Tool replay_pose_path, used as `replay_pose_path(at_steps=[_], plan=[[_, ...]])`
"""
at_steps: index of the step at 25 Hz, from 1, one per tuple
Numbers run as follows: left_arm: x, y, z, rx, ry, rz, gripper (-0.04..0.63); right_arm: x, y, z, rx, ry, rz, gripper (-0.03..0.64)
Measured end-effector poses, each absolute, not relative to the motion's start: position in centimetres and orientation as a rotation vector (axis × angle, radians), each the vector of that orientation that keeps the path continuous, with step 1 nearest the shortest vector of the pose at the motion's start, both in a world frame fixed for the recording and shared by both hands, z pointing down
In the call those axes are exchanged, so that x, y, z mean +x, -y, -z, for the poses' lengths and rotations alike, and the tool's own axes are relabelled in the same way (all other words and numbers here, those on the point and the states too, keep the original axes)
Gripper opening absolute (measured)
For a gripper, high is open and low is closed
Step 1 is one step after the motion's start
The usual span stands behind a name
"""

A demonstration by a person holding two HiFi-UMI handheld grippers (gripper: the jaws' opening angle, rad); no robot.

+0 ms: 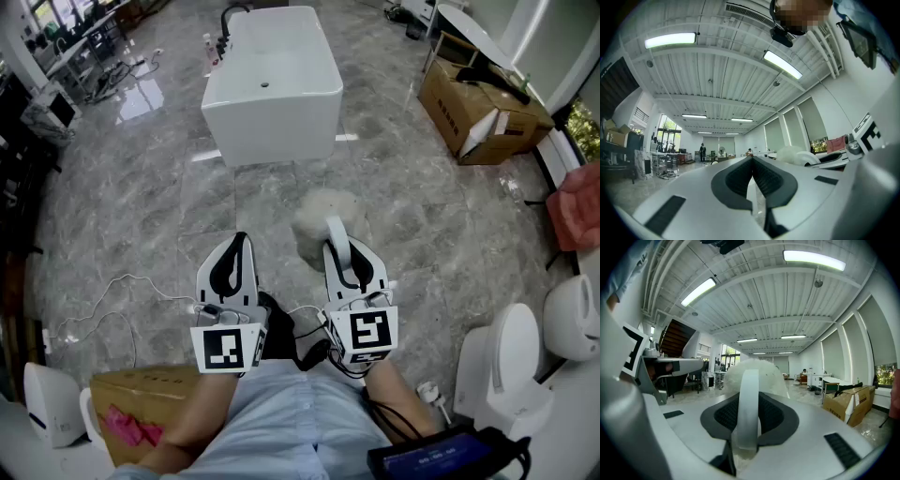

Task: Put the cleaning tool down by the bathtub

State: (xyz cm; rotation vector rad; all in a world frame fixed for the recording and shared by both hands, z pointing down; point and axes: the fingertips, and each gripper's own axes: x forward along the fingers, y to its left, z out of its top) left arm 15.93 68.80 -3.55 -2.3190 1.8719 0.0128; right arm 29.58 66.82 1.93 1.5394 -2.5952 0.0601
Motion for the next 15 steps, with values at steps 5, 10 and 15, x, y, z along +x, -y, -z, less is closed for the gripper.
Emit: replay_pose_path(at_steps=[5,10,15], plan=[[16.6,-68.1,3.4,-2.323,-1.875,-0.008,0.017,30.3,-66.3,-2.2,1.532,2.591,-0.068,0.097],[16.8,-66.8,2.2,-2.344,-1.893,0.011,0.016,30.6,-64.9,-3.6,1.52,2.572,-0.104,0.097],[15.8,-63.1,0.4,-2.365,-1.913,0.035,0.017,30.1,-61.4,-5.0,1.52,2.555,-0.136,0.097]])
